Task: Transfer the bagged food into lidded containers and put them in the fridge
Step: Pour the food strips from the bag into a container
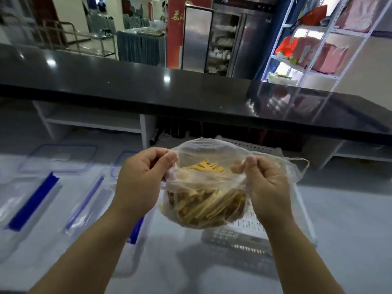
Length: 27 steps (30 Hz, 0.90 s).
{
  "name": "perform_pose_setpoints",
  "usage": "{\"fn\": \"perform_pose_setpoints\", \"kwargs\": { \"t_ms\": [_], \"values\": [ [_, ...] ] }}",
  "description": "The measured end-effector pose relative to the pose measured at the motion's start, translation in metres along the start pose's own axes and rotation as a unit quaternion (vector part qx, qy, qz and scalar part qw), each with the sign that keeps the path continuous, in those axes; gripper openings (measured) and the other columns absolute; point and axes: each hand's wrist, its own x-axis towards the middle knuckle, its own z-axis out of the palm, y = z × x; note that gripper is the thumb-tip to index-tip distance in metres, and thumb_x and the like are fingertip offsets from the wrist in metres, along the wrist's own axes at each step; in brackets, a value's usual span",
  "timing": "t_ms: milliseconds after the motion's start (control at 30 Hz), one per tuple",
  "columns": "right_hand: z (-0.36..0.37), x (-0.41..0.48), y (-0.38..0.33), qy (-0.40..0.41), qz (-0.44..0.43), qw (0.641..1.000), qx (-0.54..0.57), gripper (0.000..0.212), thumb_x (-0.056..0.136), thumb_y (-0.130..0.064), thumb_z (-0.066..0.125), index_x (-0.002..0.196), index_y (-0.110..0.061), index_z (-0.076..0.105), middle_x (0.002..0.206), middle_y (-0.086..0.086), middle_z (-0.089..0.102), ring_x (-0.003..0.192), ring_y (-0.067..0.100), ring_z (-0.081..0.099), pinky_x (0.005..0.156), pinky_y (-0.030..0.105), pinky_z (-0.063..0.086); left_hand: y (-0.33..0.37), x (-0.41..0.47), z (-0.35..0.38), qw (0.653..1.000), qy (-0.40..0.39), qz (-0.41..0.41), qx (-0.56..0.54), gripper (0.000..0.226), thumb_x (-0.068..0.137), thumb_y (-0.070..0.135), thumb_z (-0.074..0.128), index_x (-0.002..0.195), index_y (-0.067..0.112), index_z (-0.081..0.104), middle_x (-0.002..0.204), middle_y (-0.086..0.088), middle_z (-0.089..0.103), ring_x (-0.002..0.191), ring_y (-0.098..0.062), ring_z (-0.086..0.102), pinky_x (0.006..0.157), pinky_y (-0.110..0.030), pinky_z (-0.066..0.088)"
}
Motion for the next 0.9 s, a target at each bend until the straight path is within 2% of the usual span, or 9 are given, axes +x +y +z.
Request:
{"fn": "perform_pose_setpoints", "kwargs": {
  "t_ms": [100, 200, 300, 400, 467, 567, 700, 800, 900],
  "values": [
    [0.038, -0.017, 0.005, -0.045, -0.001, 0.999, 0.012, 0.029, 0.087, -0.037, 0.048, 0.067, -0.024, 0.064, 0.076, 0.024, 0.060, 0.069, 0.039, 0.053, 0.066, 0.036, 0.046, -0.012, -0.014, -0.038, 0.999, 0.029, -0.029, 0.024, 0.020, 0.092, 0.022, 0.054, 0.076, 0.028, 0.064, 0.071, 0.012, 0.068, 0.060, -0.002, 0.061, 0.055, -0.010, 0.050],
    [0.073, -0.035, 0.011, -0.078, 0.017, 0.997, 0.020, 0.026, 0.087, -0.037, 0.048, 0.070, -0.024, 0.064, 0.081, 0.016, 0.066, 0.082, 0.032, 0.062, 0.076, 0.040, 0.051, -0.026, -0.027, -0.074, 0.996, 0.054, -0.069, 0.025, 0.019, 0.091, 0.021, 0.055, 0.076, 0.025, 0.066, 0.072, 0.006, 0.068, 0.063, -0.009, 0.061, 0.058, -0.015, 0.053],
    [0.107, -0.051, 0.012, -0.092, 0.062, 0.992, 0.057, 0.027, 0.085, -0.036, 0.050, 0.080, -0.014, 0.066, 0.089, 0.011, 0.073, 0.083, 0.030, 0.067, 0.075, 0.048, 0.057, -0.035, -0.034, -0.108, 0.993, 0.059, -0.102, -0.009, 0.013, 0.087, 0.023, 0.059, 0.078, 0.024, 0.069, 0.071, 0.005, 0.071, 0.067, -0.010, 0.065, 0.066, -0.023, 0.054],
    [0.135, -0.058, 0.004, -0.078, 0.103, 0.986, 0.107, 0.027, 0.083, -0.034, 0.050, 0.080, -0.011, 0.065, 0.086, 0.005, 0.075, 0.075, 0.024, 0.069, 0.066, 0.040, 0.060, -0.041, -0.031, -0.139, 0.992, 0.045, -0.106, -0.055, 0.013, 0.073, 0.031, 0.060, 0.076, 0.025, 0.072, 0.073, 0.010, 0.074, 0.071, -0.003, 0.067, 0.068, -0.018, 0.054],
    [0.152, -0.060, -0.001, -0.060, 0.114, 0.984, 0.123, 0.026, 0.084, -0.034, 0.050, 0.078, -0.013, 0.065, 0.083, 0.006, 0.075, 0.072, 0.022, 0.070, 0.067, 0.039, 0.059, -0.048, -0.027, -0.156, 0.986, 0.026, -0.111, -0.119, 0.013, 0.069, 0.033, 0.064, 0.068, 0.027, 0.075, 0.071, 0.010, 0.073, 0.068, -0.001, 0.067, 0.063, -0.013, 0.053],
    [0.177, -0.066, -0.006, -0.022, 0.127, 0.984, 0.120, 0.028, 0.092, -0.030, 0.049, 0.077, -0.012, 0.064, 0.079, 0.005, 0.074, 0.070, 0.020, 0.070, 0.068, 0.037, 0.060, -0.059, -0.027, -0.173, 0.973, -0.007, -0.137, -0.186, 0.020, 0.061, 0.048, 0.071, 0.070, 0.031, 0.076, 0.075, 0.009, 0.073, 0.076, -0.009, 0.067, 0.066, -0.019, 0.055],
    [0.207, -0.076, -0.001, 0.019, 0.196, 0.976, 0.099, 0.034, 0.098, -0.029, 0.047, 0.074, -0.012, 0.063, 0.075, 0.000, 0.074, 0.067, 0.017, 0.066, 0.063, 0.035, 0.057, -0.076, -0.024, -0.187, 0.961, 0.015, -0.213, -0.176, 0.017, 0.081, 0.031, 0.060, 0.076, 0.026, 0.075, 0.085, 0.003, 0.075, 0.078, -0.016, 0.068, 0.068, -0.033, 0.058],
    [0.221, -0.083, 0.004, 0.036, 0.264, 0.959, 0.092, 0.032, 0.099, -0.027, 0.046, 0.077, -0.009, 0.061, 0.076, 0.001, 0.075, 0.069, 0.020, 0.066, 0.065, 0.035, 0.057, -0.086, -0.018, -0.193, 0.961, 0.010, -0.237, -0.146, 0.019, 0.091, 0.024, 0.056, 0.087, 0.016, 0.072, 0.088, 0.001, 0.074, 0.072, -0.014, 0.065, 0.060, -0.027, 0.058],
    [0.229, -0.086, 0.008, 0.064, 0.305, 0.946, 0.090, 0.029, 0.099, -0.027, 0.047, 0.082, -0.010, 0.063, 0.086, 0.008, 0.074, 0.073, 0.023, 0.067, 0.076, 0.046, 0.058, -0.093, -0.010, -0.192, 0.952, -0.004, -0.270, -0.146, 0.018, 0.093, 0.022, 0.054, 0.089, 0.015, 0.070, 0.090, -0.004, 0.073, 0.071, -0.016, 0.065, 0.065, -0.031, 0.057]
  ]
}}
